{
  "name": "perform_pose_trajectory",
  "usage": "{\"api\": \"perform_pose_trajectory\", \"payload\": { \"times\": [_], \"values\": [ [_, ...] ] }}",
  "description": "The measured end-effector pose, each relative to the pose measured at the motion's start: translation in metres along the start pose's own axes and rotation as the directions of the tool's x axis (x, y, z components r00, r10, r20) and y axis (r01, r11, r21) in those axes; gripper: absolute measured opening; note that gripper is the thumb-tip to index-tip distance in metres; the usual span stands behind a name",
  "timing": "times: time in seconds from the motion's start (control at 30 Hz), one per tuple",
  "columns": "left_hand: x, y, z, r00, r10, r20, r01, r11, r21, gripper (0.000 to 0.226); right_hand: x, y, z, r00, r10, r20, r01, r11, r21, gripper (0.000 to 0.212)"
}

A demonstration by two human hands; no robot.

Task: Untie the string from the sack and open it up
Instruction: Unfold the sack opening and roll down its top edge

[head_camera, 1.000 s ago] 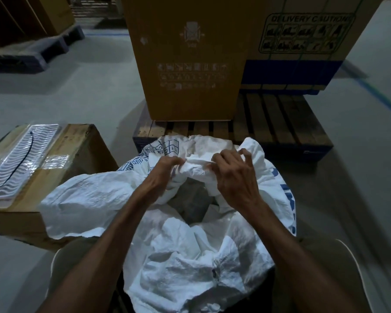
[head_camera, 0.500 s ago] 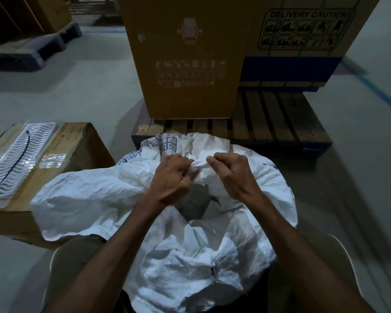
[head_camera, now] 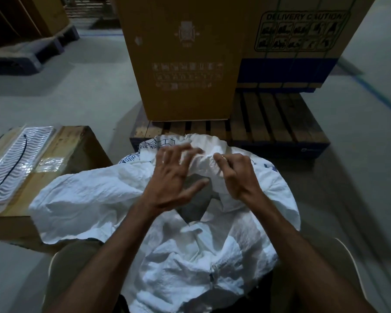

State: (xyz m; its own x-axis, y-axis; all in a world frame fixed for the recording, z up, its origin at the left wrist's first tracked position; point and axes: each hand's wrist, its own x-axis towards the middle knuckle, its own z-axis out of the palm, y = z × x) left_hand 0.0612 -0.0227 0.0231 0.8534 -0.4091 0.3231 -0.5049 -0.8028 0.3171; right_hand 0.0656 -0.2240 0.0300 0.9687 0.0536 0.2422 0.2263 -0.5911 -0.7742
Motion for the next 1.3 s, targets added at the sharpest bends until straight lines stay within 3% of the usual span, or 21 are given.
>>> {"api": "perform_pose_trajectory", "payload": {
  "times": [0.07, 0.17, 0.2, 0.27, 0.37, 0.43, 0.47, 0.57, 0.63, 0.7, 0.77, 0.87, 0.97, 1.1, 1.3],
  "values": [
    [-0.001, 0.006, 0.008, 0.992, 0.125, -0.033, -0.123, 0.991, 0.056, 0.054, 0.005, -0.002, -0.005, 0.990, 0.110, 0.085, -0.119, 0.987, 0.106, 0.058],
    [0.002, 0.011, 0.017, 0.996, 0.040, -0.080, -0.052, 0.987, -0.151, 0.022, 0.006, -0.003, -0.009, 0.961, 0.192, 0.199, -0.222, 0.965, 0.139, 0.060],
    [0.003, 0.013, 0.016, 0.998, -0.025, -0.065, 0.007, 0.965, -0.262, 0.017, 0.004, -0.003, -0.010, 0.966, 0.168, 0.199, -0.187, 0.979, 0.081, 0.058],
    [0.005, 0.018, 0.009, 0.981, -0.191, 0.022, 0.185, 0.905, -0.382, 0.031, -0.007, -0.003, -0.014, 0.988, 0.068, 0.139, -0.050, 0.990, -0.131, 0.048],
    [0.019, 0.017, -0.006, 0.878, -0.423, 0.225, 0.479, 0.775, -0.412, 0.049, -0.021, 0.004, -0.023, 0.999, -0.013, 0.031, 0.024, 0.917, -0.399, 0.048],
    [0.035, 0.013, -0.018, 0.798, -0.466, 0.382, 0.603, 0.640, -0.477, 0.048, -0.024, 0.013, -0.029, 0.996, 0.076, 0.052, -0.049, 0.919, -0.391, 0.042],
    [0.043, 0.013, -0.024, 0.793, -0.430, 0.432, 0.607, 0.623, -0.493, 0.042, -0.024, 0.013, -0.031, 0.986, 0.148, 0.078, -0.114, 0.936, -0.333, 0.037],
    [0.057, 0.029, -0.050, 0.823, -0.250, 0.510, 0.460, 0.819, -0.343, 0.036, -0.023, 0.003, -0.043, 0.960, 0.267, 0.083, -0.241, 0.940, -0.244, 0.041],
    [0.060, 0.040, -0.057, 0.863, -0.177, 0.473, 0.263, 0.957, -0.122, 0.060, -0.017, -0.008, -0.057, 0.949, 0.308, 0.074, -0.291, 0.940, -0.178, 0.046],
    [0.060, 0.059, -0.062, 0.924, 0.009, 0.382, -0.005, 1.000, -0.010, 0.072, -0.010, -0.026, -0.077, 0.932, 0.347, 0.108, -0.334, 0.935, -0.123, 0.047],
    [0.060, 0.079, -0.062, 0.922, 0.171, 0.348, -0.188, 0.982, 0.015, 0.064, -0.008, -0.046, -0.101, 0.894, 0.406, 0.192, -0.398, 0.914, -0.077, 0.046],
    [0.068, 0.099, -0.057, 0.915, 0.123, 0.384, -0.092, 0.991, -0.098, 0.050, -0.013, -0.071, -0.129, 0.866, 0.402, 0.296, -0.409, 0.912, -0.041, 0.039],
    [0.075, 0.107, -0.065, 0.909, 0.073, 0.411, -0.011, 0.989, -0.151, 0.029, -0.022, -0.079, -0.138, 0.896, 0.359, 0.262, -0.346, 0.933, -0.096, 0.046],
    [0.082, 0.106, -0.083, 0.926, 0.010, 0.377, 0.000, 1.000, -0.025, 0.038, -0.038, -0.073, -0.138, 0.939, 0.328, 0.101, -0.229, 0.817, -0.529, 0.076],
    [0.089, 0.093, -0.104, 0.944, -0.101, 0.314, 0.153, 0.977, -0.146, 0.043, -0.038, -0.078, -0.131, 0.951, 0.308, 0.004, -0.257, 0.800, -0.542, 0.079]
  ]
}}
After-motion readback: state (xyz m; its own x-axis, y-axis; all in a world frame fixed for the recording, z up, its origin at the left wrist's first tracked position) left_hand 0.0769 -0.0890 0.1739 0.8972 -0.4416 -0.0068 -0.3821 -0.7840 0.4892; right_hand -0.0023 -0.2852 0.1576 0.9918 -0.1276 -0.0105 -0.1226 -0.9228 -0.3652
